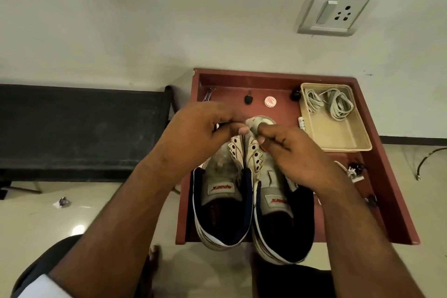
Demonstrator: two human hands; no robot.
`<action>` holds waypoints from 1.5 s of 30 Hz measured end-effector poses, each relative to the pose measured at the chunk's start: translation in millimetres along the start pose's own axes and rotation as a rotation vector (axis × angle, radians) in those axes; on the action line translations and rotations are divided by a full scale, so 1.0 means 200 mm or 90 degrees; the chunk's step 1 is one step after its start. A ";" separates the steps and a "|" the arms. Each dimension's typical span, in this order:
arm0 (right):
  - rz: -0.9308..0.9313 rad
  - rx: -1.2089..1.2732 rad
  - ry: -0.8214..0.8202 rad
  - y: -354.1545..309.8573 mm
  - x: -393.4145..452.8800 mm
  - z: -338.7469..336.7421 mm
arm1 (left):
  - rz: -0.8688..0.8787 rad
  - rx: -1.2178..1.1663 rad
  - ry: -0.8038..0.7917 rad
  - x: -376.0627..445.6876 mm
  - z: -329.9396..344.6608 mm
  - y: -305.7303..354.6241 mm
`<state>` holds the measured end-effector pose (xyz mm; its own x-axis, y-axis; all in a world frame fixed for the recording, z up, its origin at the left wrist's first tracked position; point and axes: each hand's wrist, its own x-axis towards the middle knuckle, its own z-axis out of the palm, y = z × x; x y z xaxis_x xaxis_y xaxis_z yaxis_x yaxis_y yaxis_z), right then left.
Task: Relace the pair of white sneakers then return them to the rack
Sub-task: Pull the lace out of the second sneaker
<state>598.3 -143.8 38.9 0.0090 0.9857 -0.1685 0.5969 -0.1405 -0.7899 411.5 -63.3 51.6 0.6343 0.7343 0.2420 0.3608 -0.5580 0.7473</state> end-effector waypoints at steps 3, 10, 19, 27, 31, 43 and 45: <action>-0.026 0.184 -0.114 -0.03 -0.01 0.02 | -0.032 -0.091 0.078 0.00 -0.01 0.02; -0.063 0.595 -0.184 -0.09 -0.06 -0.03 | -0.136 -0.379 0.045 0.00 0.00 0.00; -0.108 0.795 -0.130 -0.03 -0.04 -0.03 | -0.176 -0.528 0.008 -0.01 0.10 0.05; -0.078 0.853 -0.042 0.00 -0.01 0.01 | -0.212 -0.540 -0.038 -0.02 0.09 0.05; -0.073 0.858 -0.074 0.00 0.00 0.03 | -0.203 -0.522 0.000 -0.02 0.11 0.05; 0.083 0.922 0.133 -0.07 -0.01 0.02 | -0.208 -0.445 -0.125 -0.03 0.14 0.08; 0.098 0.935 0.189 -0.07 0.01 0.04 | -0.224 -0.455 -0.120 -0.03 0.14 0.08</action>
<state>583.5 -140.8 46.0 0.2597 0.9105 -0.3218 -0.7352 -0.0297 -0.6772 433.8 -87.6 44.8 0.6925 0.7076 -0.1401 0.0768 0.1208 0.9897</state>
